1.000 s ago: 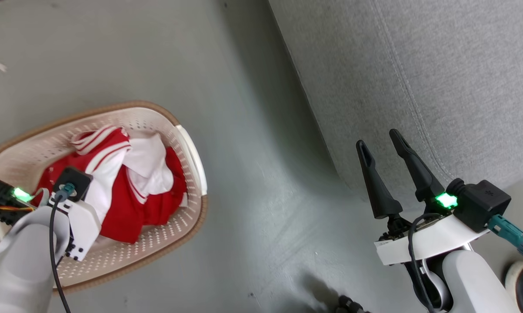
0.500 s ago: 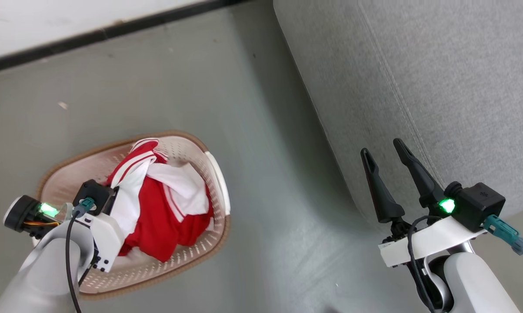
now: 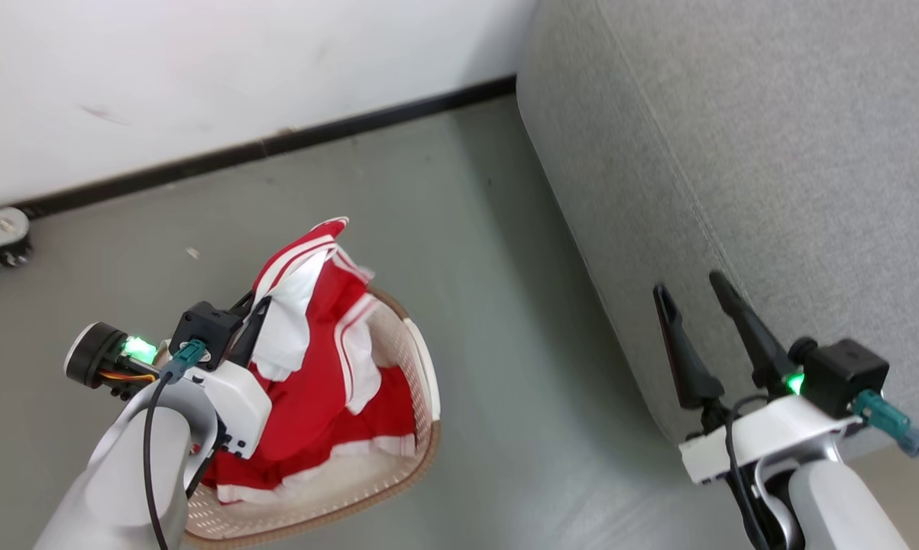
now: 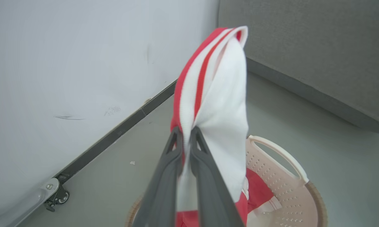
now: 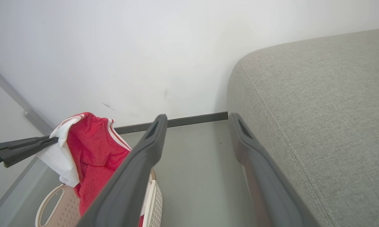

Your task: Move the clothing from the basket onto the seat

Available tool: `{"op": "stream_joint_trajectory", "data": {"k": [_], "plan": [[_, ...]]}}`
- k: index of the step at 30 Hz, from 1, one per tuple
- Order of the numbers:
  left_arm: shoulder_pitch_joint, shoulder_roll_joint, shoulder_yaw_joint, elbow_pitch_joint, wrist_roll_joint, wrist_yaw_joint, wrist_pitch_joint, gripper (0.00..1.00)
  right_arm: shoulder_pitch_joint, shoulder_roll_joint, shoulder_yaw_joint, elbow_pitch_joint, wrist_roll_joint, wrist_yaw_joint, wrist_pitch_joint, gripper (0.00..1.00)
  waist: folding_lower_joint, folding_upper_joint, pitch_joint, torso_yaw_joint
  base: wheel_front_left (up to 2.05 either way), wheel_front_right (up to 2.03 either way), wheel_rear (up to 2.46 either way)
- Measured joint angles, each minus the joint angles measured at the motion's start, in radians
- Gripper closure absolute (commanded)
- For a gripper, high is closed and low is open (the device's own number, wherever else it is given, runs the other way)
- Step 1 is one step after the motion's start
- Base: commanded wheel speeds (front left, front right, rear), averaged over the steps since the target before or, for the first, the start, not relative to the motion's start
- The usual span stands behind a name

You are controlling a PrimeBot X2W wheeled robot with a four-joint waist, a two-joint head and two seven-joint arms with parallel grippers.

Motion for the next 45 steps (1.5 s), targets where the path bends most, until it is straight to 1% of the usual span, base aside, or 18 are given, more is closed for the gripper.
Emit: {"op": "stream_joint_trajectory", "data": {"k": [17,18,21,37,45], "plan": [[0.13,-0.016,0.038,-0.275,-0.029,0.018,-0.001,1.0,0.101,-0.001,-0.037,0.059,-0.011,0.0,0.0,0.0,0.0,0.0,-0.185,0.06,0.0,0.0,0.0],[0.142,-0.023,0.044,-0.303,-0.029,0.025,-0.001,1.0,0.116,0.0,-0.037,0.067,-0.011,0.0,0.0,0.0,0.0,0.0,-0.205,0.066,0.0,0.0,0.0],[0.155,-0.033,0.053,-0.345,-0.045,0.025,-0.001,1.0,0.139,0.0,-0.036,0.074,-0.019,0.0,0.0,0.0,0.0,0.0,-0.234,0.075,0.0,0.0,0.0],[0.191,-0.047,0.085,-0.528,-0.06,0.031,-0.002,1.0,0.209,0.0,-0.032,0.074,-0.06,0.0,0.0,0.0,0.0,0.0,-0.358,0.115,0.0,0.0,0.0],[0.189,-0.064,0.086,-0.587,-0.061,0.031,-0.004,1.0,0.223,0.0,0.001,0.061,-0.081,0.0,0.0,0.0,0.0,0.0,-0.394,0.137,0.0,0.0,0.0]]}}
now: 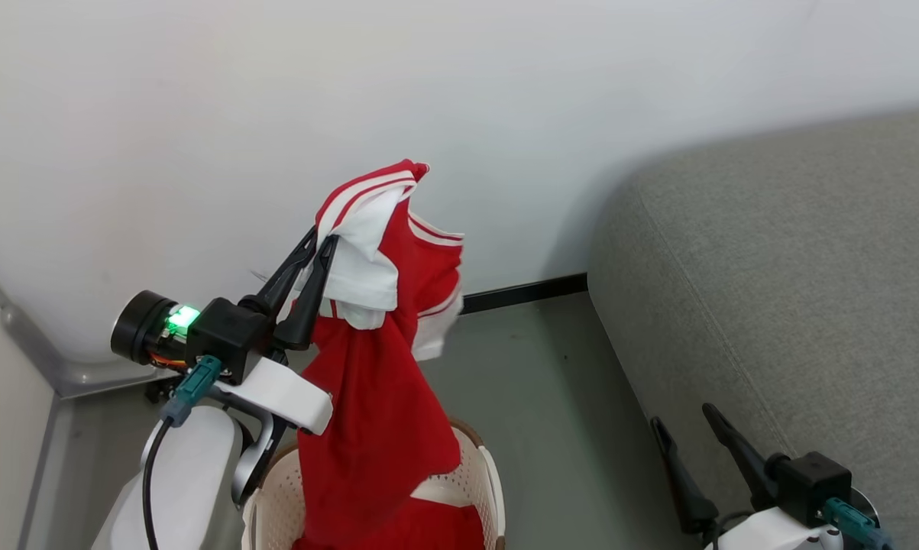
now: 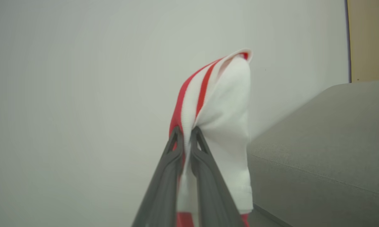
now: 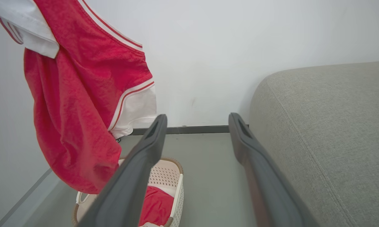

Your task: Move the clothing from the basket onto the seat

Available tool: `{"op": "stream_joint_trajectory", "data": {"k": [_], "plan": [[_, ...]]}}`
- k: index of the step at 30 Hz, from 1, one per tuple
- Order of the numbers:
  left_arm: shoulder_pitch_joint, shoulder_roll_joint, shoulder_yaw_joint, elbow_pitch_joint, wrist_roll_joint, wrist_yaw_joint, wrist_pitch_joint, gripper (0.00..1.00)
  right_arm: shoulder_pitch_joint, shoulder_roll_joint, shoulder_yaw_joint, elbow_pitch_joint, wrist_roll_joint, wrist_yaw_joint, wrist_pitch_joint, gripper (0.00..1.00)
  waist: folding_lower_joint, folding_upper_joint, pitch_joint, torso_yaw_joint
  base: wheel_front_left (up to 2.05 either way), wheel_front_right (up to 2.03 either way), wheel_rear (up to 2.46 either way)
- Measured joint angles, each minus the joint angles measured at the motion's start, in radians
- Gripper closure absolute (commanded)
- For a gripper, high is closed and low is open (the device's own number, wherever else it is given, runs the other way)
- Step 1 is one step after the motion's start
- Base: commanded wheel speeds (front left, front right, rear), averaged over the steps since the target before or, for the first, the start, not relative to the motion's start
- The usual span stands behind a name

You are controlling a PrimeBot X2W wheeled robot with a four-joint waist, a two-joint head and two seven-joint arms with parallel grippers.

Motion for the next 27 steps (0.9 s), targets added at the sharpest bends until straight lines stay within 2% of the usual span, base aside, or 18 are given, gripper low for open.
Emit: {"op": "stream_joint_trajectory", "data": {"k": [13,18,27], "plan": [[-0.009,-0.031,-0.002,-0.036,-0.021,0.0,0.0,1.0,0.041,0.0,0.014,-0.017,-0.001,0.0,0.0,0.0,0.0,0.0,-0.027,0.035,0.0,0.0,0.0],[-0.009,-0.032,-0.002,-0.045,-0.028,0.0,0.0,1.0,0.057,-0.001,0.064,-0.028,0.045,0.0,0.0,0.0,0.0,0.0,-0.031,0.041,0.0,0.0,0.0],[-0.009,-0.044,-0.006,-0.098,-0.06,0.003,0.0,1.0,0.055,-0.002,0.15,-0.048,0.008,0.0,0.0,0.0,0.0,0.0,-0.033,0.046,0.0,0.0,0.0]]}}
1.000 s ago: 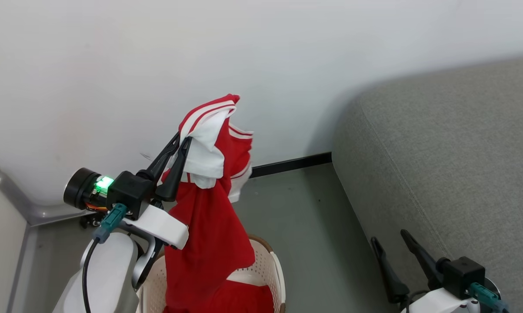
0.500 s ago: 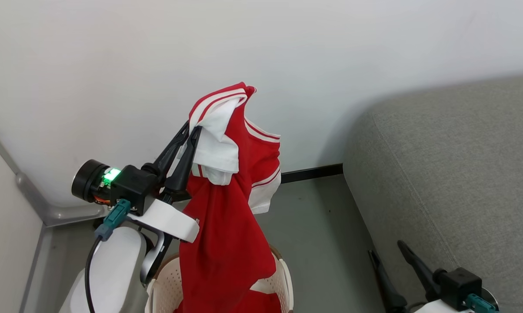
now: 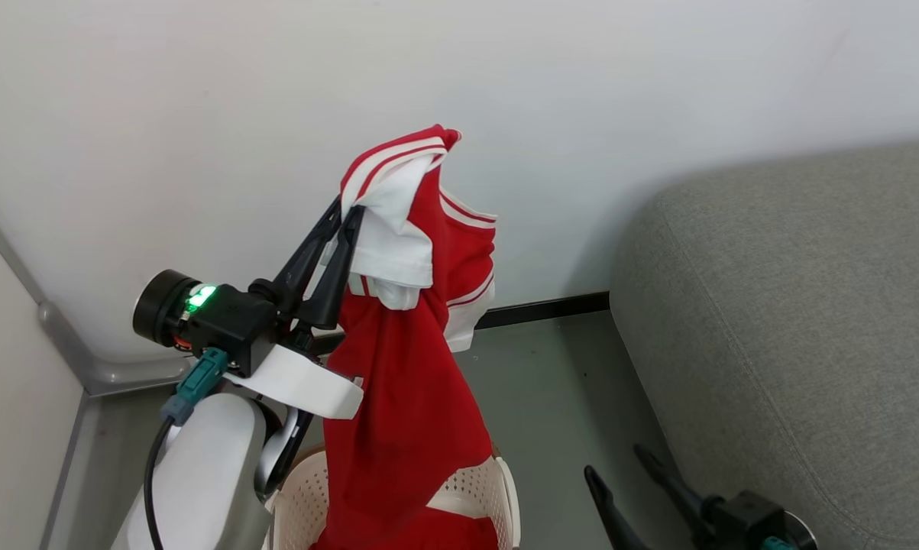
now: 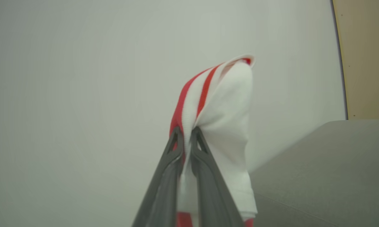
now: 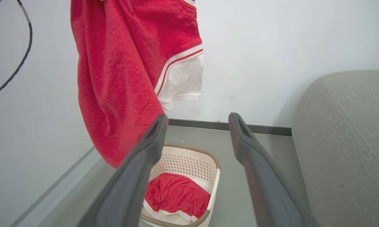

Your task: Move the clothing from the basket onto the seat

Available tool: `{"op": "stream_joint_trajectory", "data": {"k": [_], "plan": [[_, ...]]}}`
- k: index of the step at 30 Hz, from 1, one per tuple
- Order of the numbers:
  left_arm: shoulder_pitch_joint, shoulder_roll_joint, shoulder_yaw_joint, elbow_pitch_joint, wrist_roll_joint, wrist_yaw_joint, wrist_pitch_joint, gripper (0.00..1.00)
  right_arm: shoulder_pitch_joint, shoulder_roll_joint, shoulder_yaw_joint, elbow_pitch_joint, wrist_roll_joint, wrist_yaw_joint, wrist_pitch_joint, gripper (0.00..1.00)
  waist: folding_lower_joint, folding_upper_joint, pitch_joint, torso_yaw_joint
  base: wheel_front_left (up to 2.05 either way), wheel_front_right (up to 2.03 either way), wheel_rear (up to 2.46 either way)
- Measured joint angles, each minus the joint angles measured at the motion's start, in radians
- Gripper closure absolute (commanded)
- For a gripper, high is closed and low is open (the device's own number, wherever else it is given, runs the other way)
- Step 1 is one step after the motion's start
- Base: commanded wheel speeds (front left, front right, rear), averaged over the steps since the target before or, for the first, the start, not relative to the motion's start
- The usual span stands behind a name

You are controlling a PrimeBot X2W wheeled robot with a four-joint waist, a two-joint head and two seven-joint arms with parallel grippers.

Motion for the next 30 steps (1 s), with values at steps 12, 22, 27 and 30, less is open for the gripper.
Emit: {"op": "stream_joint_trajectory", "data": {"k": [12,22,27,30], "plan": [[0.0,-0.014,-0.056,-0.027,-0.003,-0.001,0.0,1.0,-0.065,-0.002,0.14,0.022,-0.05,0.0,0.0,0.0,0.0,0.0,0.001,0.006,0.0,0.0,0.0],[0.0,-0.016,-0.088,-0.037,-0.026,-0.002,-0.001,1.0,-0.164,-0.005,0.19,0.07,-0.104,0.0,0.0,0.0,0.0,0.0,0.001,0.019,0.0,0.0,0.0],[0.0,-0.017,-0.104,-0.036,-0.03,-0.002,-0.001,1.0,-0.207,-0.007,0.178,0.133,-0.163,0.0,0.0,0.0,0.0,0.0,-0.001,0.029,0.0,0.0,0.0],[0.001,-0.017,-0.127,-0.036,-0.031,-0.005,-0.001,1.0,-0.213,-0.009,0.175,0.16,-0.162,0.0,0.0,0.0,0.0,0.0,-0.002,0.035,0.0,0.0,0.0]]}}
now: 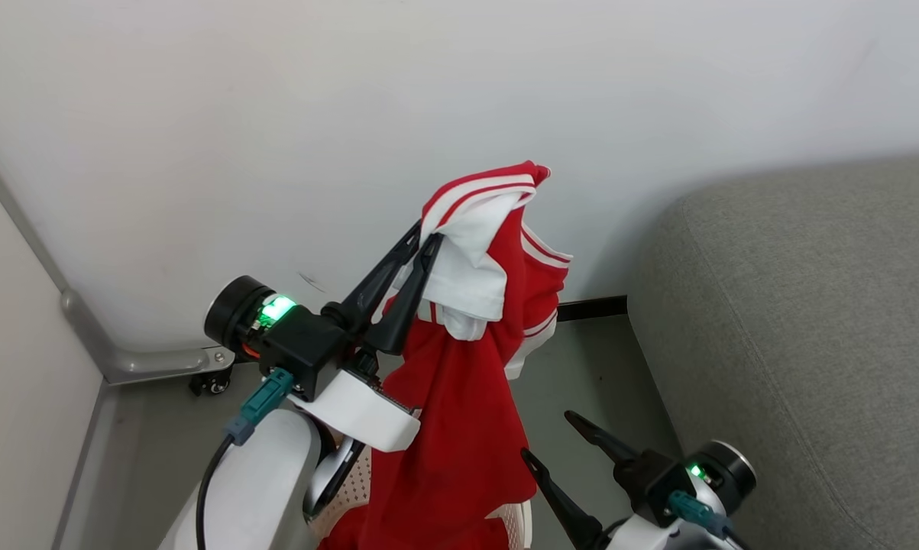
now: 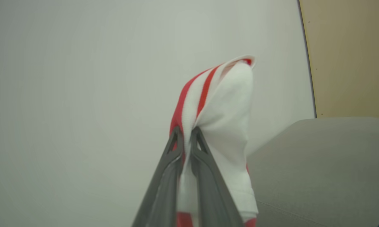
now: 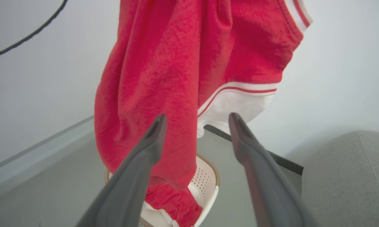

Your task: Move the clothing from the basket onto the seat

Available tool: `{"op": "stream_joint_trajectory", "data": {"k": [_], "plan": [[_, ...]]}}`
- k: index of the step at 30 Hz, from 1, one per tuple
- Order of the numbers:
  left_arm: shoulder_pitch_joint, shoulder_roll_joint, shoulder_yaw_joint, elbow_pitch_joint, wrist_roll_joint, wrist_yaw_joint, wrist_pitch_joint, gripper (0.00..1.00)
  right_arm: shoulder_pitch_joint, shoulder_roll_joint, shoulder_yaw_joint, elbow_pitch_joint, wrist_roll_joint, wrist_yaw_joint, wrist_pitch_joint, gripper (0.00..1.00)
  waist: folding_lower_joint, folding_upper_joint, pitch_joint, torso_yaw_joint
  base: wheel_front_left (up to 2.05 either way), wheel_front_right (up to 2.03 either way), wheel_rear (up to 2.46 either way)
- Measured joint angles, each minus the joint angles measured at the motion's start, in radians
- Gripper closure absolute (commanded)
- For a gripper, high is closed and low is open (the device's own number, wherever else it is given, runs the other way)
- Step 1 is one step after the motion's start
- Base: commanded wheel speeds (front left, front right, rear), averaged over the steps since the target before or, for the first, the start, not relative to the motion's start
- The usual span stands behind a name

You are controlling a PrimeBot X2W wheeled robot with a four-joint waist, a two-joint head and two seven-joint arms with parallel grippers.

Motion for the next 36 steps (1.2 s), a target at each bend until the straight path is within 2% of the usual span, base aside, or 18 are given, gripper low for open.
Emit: {"op": "stream_joint_trajectory", "data": {"k": [10,26,36], "plan": [[0.0,0.0,-0.066,-0.007,-0.012,-0.005,0.0,1.0,-0.098,-0.006,0.045,0.051,0.04,0.0,0.0,0.0,0.0001,0.0,-0.001,0.014,0.0,0.0,0.0],[-0.003,0.001,-0.173,-0.012,-0.029,-0.014,0.0,1.0,-0.172,-0.009,0.135,0.188,0.075,0.0,0.0,0.0,0.0,0.0,-0.012,0.037,0.0,0.0,0.0],[-0.004,0.002,-0.245,-0.02,-0.06,-0.022,0.0,1.0,-0.224,-0.009,0.162,0.225,0.084,0.0,0.0,0.0,0.0001,0.0,-0.021,0.055,0.0,0.0,0.0]]}}
